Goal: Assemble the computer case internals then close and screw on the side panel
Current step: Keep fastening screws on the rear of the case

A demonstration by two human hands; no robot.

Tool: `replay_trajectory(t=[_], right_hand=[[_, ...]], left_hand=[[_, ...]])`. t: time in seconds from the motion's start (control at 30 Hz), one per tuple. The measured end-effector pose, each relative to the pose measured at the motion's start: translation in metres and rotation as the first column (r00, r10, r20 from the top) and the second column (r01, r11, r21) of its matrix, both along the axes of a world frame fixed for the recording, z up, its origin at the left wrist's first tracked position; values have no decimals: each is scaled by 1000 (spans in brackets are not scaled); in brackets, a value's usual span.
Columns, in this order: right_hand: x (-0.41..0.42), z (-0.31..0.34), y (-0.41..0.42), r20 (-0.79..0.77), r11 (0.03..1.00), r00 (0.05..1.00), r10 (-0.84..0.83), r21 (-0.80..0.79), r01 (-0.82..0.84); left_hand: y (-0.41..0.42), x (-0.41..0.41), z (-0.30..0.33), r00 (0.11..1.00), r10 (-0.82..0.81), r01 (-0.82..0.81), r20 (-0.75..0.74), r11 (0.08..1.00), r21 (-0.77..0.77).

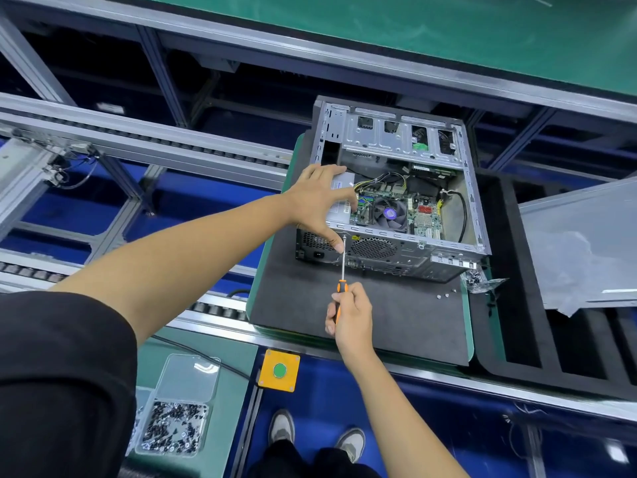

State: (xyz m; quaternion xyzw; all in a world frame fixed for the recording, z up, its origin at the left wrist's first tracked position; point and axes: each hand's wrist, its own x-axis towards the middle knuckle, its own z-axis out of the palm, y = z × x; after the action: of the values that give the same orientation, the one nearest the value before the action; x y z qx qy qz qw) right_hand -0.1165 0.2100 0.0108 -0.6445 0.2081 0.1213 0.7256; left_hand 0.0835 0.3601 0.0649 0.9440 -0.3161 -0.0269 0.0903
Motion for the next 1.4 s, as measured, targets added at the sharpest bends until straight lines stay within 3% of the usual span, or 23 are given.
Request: replay_trajectory(t=[1.4], right_hand=[[3, 3, -7, 12, 998, 1000, 19, -55, -19]], left_hand=[[1, 1, -3, 1000, 8, -8, 0, 1000, -21]])
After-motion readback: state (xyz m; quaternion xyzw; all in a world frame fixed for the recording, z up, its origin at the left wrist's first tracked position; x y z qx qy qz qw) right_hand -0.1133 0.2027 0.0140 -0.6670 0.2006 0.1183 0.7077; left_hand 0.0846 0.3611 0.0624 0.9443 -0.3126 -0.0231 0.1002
